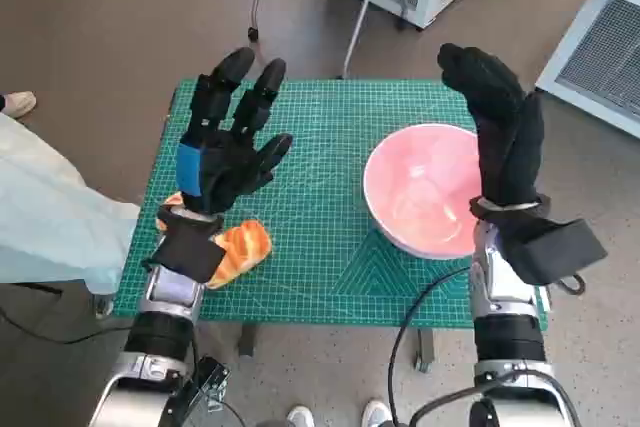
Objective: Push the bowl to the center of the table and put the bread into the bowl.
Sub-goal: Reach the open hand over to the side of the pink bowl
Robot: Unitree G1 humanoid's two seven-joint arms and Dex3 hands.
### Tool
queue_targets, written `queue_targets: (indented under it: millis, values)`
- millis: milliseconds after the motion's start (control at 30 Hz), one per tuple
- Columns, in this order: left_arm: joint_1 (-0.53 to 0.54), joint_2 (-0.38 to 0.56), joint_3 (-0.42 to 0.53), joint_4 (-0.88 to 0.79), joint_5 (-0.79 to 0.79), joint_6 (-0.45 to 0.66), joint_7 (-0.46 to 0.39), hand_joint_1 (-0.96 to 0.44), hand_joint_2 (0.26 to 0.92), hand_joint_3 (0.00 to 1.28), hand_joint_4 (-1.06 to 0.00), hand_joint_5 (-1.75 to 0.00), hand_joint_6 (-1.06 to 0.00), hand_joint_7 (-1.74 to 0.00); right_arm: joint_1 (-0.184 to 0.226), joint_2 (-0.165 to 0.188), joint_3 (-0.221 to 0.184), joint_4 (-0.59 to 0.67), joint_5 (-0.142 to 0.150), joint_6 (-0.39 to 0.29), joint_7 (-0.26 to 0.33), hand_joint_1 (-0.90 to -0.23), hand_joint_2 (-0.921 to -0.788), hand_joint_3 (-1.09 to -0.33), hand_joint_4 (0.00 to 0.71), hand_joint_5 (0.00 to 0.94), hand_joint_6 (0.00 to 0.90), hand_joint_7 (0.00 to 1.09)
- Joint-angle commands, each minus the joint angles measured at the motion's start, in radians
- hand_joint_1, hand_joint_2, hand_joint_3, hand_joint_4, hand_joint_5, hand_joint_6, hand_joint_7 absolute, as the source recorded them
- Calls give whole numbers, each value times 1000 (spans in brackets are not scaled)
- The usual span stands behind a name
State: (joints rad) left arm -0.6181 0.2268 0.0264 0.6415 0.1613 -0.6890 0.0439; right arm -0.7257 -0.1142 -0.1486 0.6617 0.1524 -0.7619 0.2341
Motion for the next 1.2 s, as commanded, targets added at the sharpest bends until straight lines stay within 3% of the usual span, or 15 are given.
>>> queue_targets:
  millis: [33, 867, 1067, 1200]
  values:
    - [-18, 0, -5, -11, 11, 8, 9, -33, 921, 239, -393, -67, -192, -627, 18, -4, 2, 4, 3, 22, 6, -439, -921, -565, 386, 0, 101, 739]
    - [-15, 7, -8, -36, 4, 25, 2, -36, 921, 232, -394, -61, -190, -630, 19, -8, 0, 2, -2, 22, 5, -437, -921, -570, 386, 0, 106, 741]
    - [-14, 8, -6, -36, 1, 24, 0, -34, 921, 234, -395, -60, -188, -632, 25, -34, -18, 12, 2, 8, 6, -432, -921, -572, 385, 0, 106, 744]
    - [-10, 10, -5, -39, 2, 22, 2, -33, 921, 235, -396, -60, -188, -635, 26, -73, -52, 66, 6, -23, -5, -424, -921, -572, 386, 1, 110, 749]
